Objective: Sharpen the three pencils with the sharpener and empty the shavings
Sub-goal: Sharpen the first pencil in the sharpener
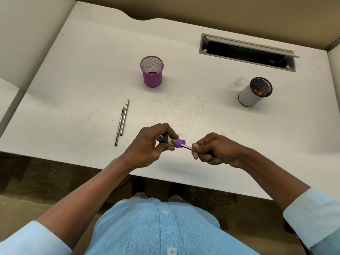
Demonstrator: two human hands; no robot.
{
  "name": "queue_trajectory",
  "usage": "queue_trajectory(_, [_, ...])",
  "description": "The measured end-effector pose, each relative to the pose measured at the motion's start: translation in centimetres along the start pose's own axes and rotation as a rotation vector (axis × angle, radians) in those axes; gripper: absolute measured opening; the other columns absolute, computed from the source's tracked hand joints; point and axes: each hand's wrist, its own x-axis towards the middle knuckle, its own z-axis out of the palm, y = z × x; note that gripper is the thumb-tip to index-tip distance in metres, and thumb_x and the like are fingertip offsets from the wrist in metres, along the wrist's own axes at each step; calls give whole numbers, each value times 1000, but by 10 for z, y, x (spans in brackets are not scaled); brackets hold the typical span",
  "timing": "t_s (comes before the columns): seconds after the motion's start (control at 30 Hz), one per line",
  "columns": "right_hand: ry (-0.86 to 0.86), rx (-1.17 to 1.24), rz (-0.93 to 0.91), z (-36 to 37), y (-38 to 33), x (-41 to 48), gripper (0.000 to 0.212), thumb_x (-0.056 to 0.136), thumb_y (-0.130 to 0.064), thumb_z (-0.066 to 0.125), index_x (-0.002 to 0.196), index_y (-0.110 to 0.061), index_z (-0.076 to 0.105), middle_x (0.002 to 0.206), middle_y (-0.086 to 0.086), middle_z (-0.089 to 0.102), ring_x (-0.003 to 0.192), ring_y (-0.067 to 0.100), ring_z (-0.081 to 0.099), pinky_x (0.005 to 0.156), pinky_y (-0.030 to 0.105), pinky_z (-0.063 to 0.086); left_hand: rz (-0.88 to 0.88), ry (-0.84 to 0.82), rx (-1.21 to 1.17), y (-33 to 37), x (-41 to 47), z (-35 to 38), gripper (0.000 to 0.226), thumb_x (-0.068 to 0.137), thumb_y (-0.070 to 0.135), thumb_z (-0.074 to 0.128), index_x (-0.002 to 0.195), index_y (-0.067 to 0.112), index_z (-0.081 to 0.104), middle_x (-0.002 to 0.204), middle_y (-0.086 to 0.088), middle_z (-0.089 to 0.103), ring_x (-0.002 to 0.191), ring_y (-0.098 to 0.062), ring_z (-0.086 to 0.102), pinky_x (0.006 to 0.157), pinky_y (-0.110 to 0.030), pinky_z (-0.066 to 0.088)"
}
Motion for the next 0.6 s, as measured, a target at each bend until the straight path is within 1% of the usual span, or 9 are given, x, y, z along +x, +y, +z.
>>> queue_trajectory(0.03, [-16,10,2,-1,1,0,40,112,-25,53,87,-2,74,59,4,44,44,10,30,41,18,23,5,0,4,0,1,0,29,88,-3,85,111,10,72,101,10,78,94,-12,74,88,-25,58])
queue_trajectory(0.13, [-21,5,-23,-1,4,0,39,111,-26,54,94,0,77,59,4,45,46,11,32,42,19,25,0,-10,15,0,1,-1,29,88,-7,83,111,8,71,103,14,77,96,-7,74,86,-19,56])
queue_trajectory(0.17, [-17,-2,-32,-2,5,0,39,111,-26,55,95,0,78,60,4,45,48,12,33,43,19,26,-5,-14,20,1,1,-2,30,88,-7,82,111,8,71,103,14,77,96,-7,74,85,-20,57])
queue_trajectory(0.27, [6,-9,-42,-6,11,0,39,110,-26,56,100,3,79,63,6,47,53,15,36,45,19,29,-38,-1,40,-2,1,-8,30,89,-1,84,112,13,72,101,10,79,97,-11,74,87,-33,59])
queue_trajectory(0.37, [43,-30,-57,-12,21,-1,37,110,-26,57,102,3,79,65,8,53,52,15,42,49,22,33,-98,51,18,-7,0,-15,30,88,3,86,112,15,73,102,7,80,97,-16,75,88,-36,58])
queue_trajectory(0.43, [108,-22,-84,-15,31,1,35,110,-26,58,102,0,80,68,11,57,53,16,47,51,24,35,-153,118,12,-10,-2,-15,29,87,5,88,110,16,73,103,7,81,97,-13,75,87,-32,58])
queue_trajectory(0.5, [232,53,-112,-14,44,6,35,110,-28,59,101,-1,80,71,12,60,54,16,49,54,27,37,-230,219,-20,-12,-5,-11,28,86,7,89,108,16,74,102,11,81,96,-5,76,85,-21,58])
queue_trajectory(0.53, [302,116,-120,-13,51,10,35,109,-28,60,100,-1,80,72,13,61,54,17,50,53,28,38,-277,269,-53,-14,-6,-7,28,86,8,89,108,16,74,102,12,82,95,-3,76,85,-18,58])
queue_trajectory(0.6, [419,228,-124,-11,62,18,34,110,-27,60,100,-1,80,73,13,63,54,18,52,52,28,41,-368,340,-128,-16,-8,2,27,86,10,89,107,17,75,102,11,82,96,-4,77,85,-20,60])
